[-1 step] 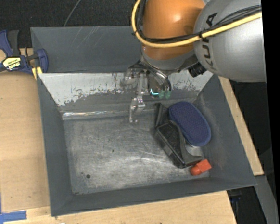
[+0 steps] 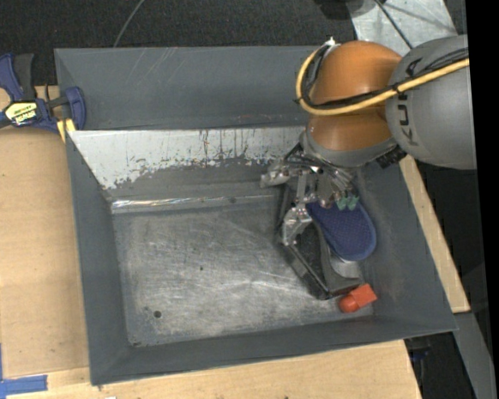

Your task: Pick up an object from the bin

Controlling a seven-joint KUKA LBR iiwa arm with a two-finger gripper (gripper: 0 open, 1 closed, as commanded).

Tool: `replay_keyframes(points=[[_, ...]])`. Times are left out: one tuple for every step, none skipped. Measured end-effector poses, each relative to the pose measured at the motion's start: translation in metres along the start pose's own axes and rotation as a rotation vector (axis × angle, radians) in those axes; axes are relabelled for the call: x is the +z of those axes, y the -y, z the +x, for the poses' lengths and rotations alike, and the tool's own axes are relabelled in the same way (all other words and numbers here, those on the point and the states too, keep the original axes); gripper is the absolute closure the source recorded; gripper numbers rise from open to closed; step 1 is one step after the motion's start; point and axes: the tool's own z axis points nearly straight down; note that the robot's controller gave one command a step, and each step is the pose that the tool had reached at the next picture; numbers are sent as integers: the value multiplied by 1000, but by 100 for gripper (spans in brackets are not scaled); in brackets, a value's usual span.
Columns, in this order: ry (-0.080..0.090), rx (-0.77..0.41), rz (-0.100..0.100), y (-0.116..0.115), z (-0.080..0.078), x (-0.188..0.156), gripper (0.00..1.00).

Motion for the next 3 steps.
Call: replay_keyframes(points=[[17, 42, -7, 72, -2, 22, 0], [18, 202, -7, 74, 3, 25, 0], [11, 201, -15, 70, 2, 21, 100]])
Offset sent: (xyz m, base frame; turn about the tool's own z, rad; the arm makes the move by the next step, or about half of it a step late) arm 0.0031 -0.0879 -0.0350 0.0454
